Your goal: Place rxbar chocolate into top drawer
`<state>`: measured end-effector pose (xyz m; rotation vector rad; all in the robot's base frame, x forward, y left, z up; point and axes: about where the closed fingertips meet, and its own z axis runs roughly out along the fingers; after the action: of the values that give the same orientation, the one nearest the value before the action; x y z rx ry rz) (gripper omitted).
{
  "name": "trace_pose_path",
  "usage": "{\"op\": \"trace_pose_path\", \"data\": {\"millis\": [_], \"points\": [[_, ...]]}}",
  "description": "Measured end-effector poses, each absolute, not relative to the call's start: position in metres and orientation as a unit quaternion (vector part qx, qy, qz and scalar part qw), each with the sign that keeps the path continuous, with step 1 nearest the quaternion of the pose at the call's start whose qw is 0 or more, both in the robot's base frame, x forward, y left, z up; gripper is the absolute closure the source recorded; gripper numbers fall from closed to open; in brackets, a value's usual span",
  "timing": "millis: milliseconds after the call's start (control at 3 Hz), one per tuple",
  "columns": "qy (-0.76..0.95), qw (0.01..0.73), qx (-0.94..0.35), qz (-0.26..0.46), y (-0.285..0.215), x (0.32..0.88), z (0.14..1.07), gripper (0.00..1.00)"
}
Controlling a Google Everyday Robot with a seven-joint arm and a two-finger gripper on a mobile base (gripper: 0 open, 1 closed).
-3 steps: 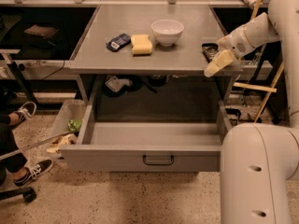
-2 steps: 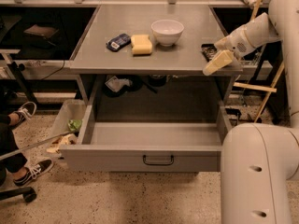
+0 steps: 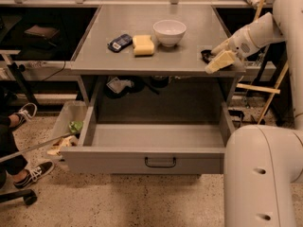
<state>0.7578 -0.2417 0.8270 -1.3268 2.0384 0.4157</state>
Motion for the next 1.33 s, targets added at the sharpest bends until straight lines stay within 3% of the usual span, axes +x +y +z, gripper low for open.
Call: {"op": "trace_pose_path", "data": {"millis": [333,667,1000,1333], "points": [[0.782,0.332,-0.507,0.149,-0.241,0.761,0.832,0.89],[0.789,0.340,-0.498,0.122,-0.250,0.764,0.847,1.00],[0.788,0.390,-0.474,0.051,-0.274,0.761,0.909,1.00],[0.798,0.449,-0.401,-0.026,-0.341,0.718,0.980,1.00]]}}
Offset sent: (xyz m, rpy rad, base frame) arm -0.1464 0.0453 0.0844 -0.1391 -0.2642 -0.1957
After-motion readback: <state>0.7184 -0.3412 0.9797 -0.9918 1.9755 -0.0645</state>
